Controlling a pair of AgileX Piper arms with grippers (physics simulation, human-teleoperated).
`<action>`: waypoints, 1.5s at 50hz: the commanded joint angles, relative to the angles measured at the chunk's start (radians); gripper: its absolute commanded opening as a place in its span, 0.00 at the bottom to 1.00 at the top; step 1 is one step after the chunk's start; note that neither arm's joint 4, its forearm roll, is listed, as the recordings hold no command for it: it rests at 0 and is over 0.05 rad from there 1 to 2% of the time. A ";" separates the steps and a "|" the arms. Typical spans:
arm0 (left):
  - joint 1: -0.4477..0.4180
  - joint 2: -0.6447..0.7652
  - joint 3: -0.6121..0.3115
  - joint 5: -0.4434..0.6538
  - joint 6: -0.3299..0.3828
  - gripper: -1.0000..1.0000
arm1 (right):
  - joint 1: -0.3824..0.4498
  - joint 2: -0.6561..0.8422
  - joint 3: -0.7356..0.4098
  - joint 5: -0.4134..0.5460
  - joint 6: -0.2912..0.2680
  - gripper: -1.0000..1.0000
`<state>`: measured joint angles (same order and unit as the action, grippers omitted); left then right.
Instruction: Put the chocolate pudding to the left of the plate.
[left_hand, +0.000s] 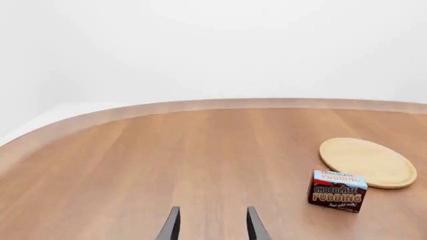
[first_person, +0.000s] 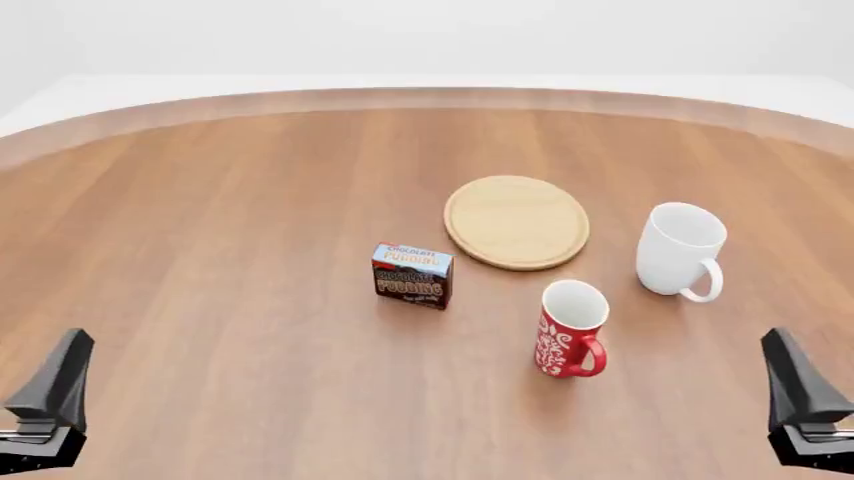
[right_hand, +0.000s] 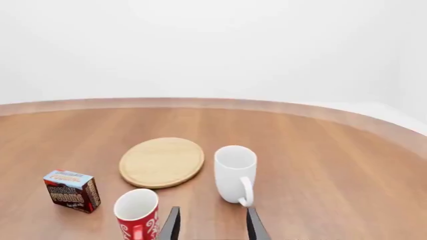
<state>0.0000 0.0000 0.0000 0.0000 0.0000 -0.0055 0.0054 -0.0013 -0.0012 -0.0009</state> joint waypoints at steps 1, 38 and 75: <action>0.000 0.000 0.000 0.000 0.000 1.00 | -0.028 0.004 -0.003 0.005 -0.002 1.00; 0.000 0.000 0.000 0.000 0.000 1.00 | 0.294 0.908 -1.020 0.330 -0.323 1.00; 0.000 0.000 0.000 0.000 0.000 1.00 | 0.487 1.369 -1.175 0.389 -0.349 1.00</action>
<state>0.0000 0.0000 0.0000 0.0000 0.0000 0.4481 1.2685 -1.1589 0.3995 -0.3580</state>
